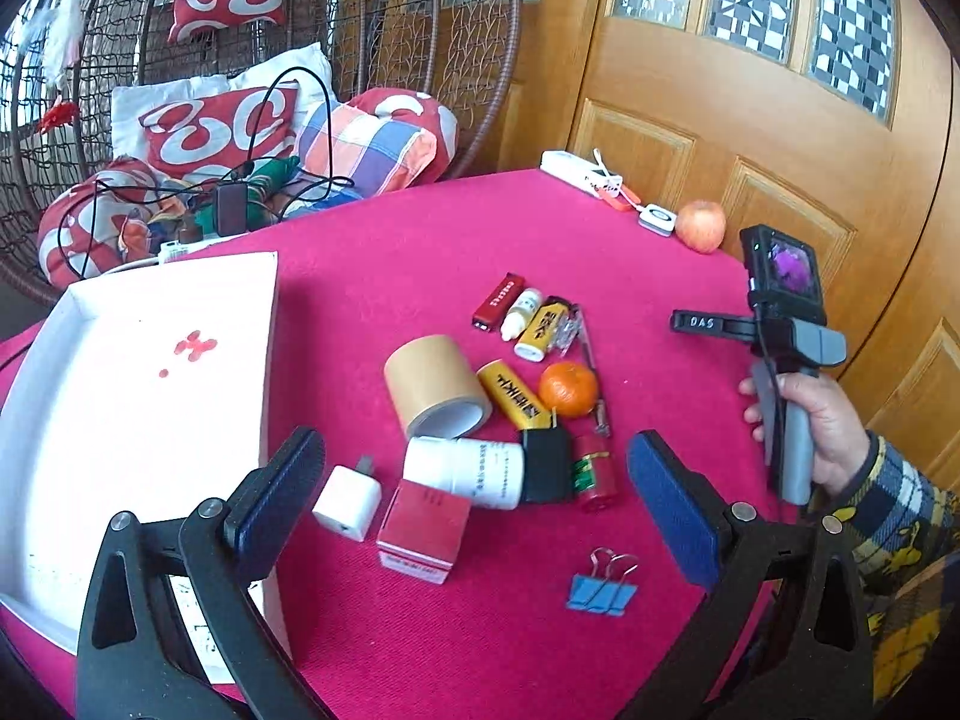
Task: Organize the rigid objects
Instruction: 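Move the left gripper to the red square box and close on it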
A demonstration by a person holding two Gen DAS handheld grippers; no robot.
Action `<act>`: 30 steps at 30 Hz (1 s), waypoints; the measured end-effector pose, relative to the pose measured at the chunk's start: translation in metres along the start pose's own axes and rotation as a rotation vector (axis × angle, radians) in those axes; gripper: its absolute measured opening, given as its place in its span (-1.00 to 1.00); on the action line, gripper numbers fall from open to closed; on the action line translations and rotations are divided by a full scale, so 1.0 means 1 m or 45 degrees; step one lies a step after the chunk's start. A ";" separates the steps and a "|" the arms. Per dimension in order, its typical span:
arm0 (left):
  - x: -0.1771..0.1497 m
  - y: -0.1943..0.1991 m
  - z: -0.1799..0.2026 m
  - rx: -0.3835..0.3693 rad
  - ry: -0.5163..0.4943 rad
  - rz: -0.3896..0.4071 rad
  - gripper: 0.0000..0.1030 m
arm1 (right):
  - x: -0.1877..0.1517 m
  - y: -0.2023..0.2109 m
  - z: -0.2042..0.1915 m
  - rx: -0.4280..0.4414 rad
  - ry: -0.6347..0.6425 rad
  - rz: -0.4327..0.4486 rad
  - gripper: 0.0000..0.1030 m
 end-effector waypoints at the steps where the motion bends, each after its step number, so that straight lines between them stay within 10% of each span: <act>1: -0.005 -0.004 -0.002 0.010 -0.006 -0.020 0.85 | 0.000 0.000 0.000 0.000 0.000 0.000 1.00; 15: -0.062 -0.029 -0.011 0.108 -0.010 -0.201 -0.36 | 0.001 0.002 -0.002 0.034 -0.010 0.008 1.00; 26: -0.063 -0.018 -0.009 0.094 0.065 -0.142 -0.39 | -0.006 0.117 -0.124 0.823 0.424 0.340 0.99; 30: -0.066 -0.010 -0.010 0.103 0.095 -0.126 -0.39 | -0.022 0.112 -0.152 0.961 0.461 0.214 0.45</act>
Point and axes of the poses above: each gripper's, at about its wrist camera, not at the fingertips, and y roughly against the way its jaws point, z to its right, x to its top, the point moved 8 cm from there along -y, roughly the way its jaws point, and after that the axes turned 15 degrees about z, right-handed, at the moved point
